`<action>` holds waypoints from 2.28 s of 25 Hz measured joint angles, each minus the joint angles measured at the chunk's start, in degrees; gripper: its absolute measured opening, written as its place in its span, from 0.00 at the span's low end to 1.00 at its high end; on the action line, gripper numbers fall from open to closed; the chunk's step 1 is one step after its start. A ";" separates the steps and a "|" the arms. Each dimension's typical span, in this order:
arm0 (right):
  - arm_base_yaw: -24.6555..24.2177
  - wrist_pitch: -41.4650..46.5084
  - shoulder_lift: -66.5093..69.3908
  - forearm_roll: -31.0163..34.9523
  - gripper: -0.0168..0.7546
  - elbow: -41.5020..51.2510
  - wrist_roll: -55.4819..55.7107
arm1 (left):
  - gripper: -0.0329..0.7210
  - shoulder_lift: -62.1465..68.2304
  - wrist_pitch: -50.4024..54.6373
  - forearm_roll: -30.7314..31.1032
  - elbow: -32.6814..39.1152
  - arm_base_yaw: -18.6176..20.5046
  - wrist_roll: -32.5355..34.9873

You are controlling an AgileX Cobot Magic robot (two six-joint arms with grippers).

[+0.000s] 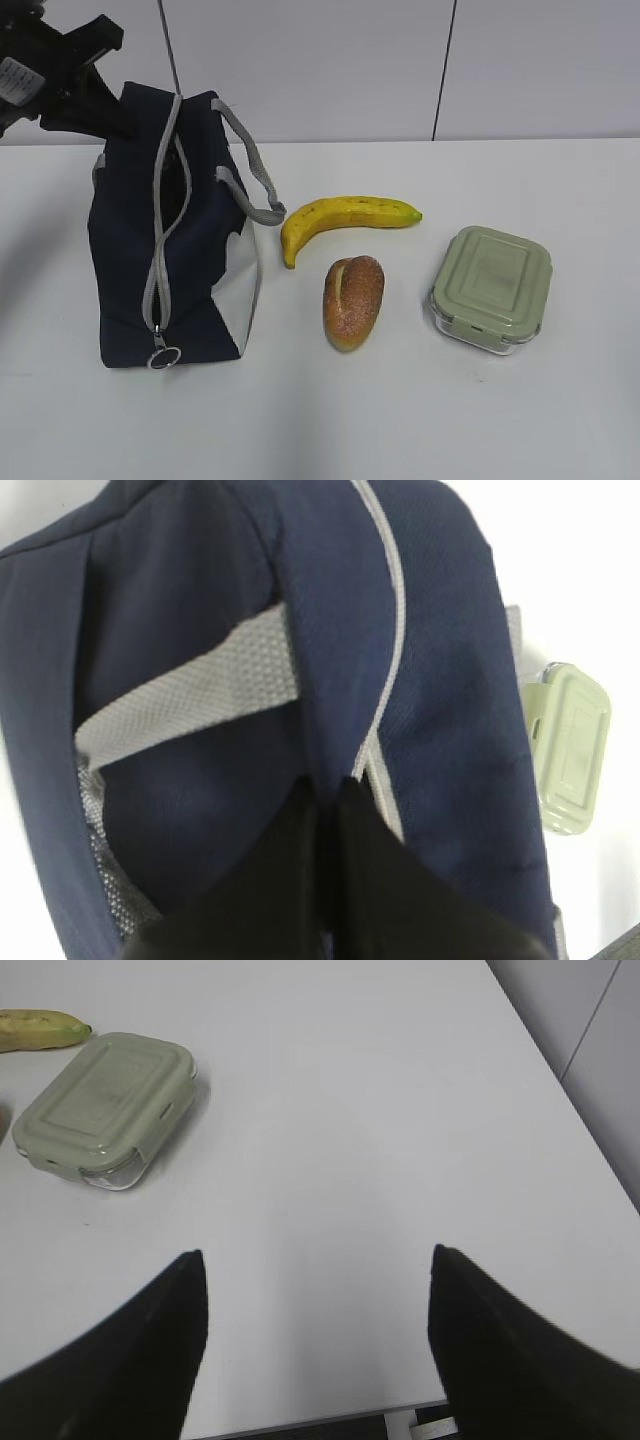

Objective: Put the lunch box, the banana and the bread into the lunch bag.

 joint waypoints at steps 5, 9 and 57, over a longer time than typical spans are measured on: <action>0.00 0.00 0.00 0.00 0.68 0.00 0.00 | 0.04 0.00 0.00 0.00 0.00 0.00 0.04; 0.00 0.00 0.00 0.00 0.68 0.00 0.00 | 0.04 0.00 0.00 0.00 0.00 0.00 0.04; 0.00 -19.45 71.29 31.91 0.72 -14.61 -4.82 | 0.04 0.10 0.48 0.00 -0.11 0.00 0.50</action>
